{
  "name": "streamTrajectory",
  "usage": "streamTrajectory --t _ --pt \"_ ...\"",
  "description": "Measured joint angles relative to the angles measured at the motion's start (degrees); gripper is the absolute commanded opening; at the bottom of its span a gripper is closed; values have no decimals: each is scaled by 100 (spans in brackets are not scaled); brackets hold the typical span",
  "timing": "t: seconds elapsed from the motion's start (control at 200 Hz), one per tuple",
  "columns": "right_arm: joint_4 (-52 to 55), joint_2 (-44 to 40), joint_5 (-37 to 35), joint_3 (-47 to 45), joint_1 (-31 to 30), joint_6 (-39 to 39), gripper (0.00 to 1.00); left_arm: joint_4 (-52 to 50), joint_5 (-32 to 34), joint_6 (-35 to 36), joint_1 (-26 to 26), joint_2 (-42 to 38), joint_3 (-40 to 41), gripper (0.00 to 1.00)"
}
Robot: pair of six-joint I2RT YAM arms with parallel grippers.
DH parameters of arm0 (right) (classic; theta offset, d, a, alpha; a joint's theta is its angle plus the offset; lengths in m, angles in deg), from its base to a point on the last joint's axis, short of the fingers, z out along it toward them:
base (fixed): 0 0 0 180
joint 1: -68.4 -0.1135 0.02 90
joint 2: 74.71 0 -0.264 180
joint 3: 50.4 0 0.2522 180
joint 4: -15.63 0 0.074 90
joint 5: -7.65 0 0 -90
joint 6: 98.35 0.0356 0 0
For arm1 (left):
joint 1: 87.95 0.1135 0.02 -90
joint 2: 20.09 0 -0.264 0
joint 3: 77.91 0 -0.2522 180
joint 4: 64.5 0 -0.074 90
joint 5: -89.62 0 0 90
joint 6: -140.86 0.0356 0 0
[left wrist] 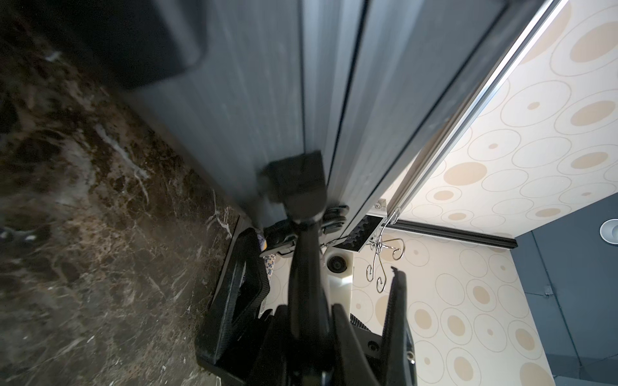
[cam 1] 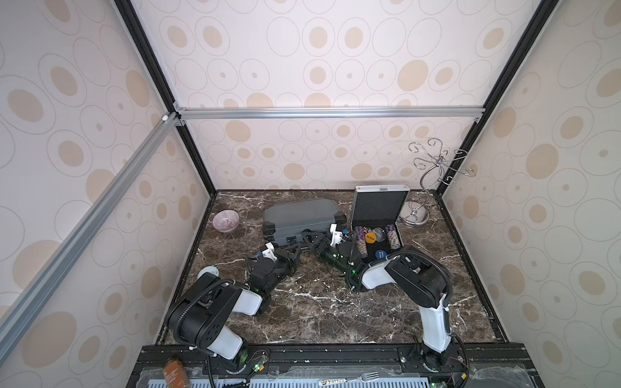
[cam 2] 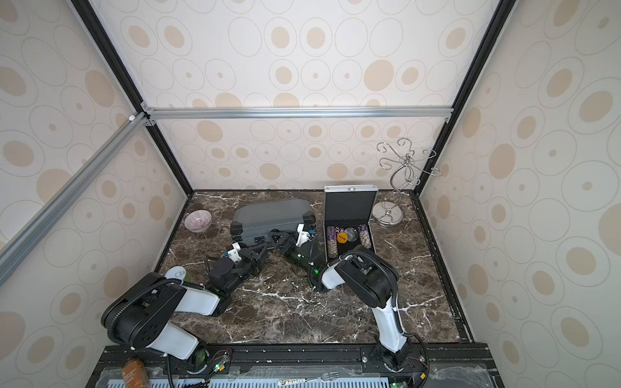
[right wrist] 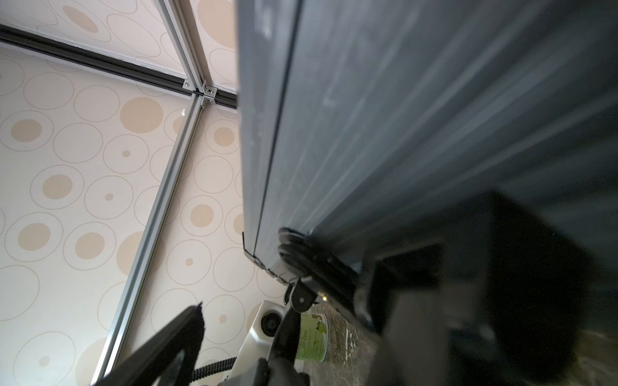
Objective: Open the poker set cases
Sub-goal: Open the fastener on the poker set case.
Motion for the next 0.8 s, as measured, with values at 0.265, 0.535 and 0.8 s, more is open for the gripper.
streamTrajectory --t 0.265,0.535,0.8 --pt "-166 57 107 9 4 105 97 96 20 -48 -31 83 0 0" --pt "-358 57 170 -42 4 170 95 354 50 -46 -33 229 7 0" --pt "-507 48 149 -186 37 170 94 520 44 -63 -70 365 46 0"
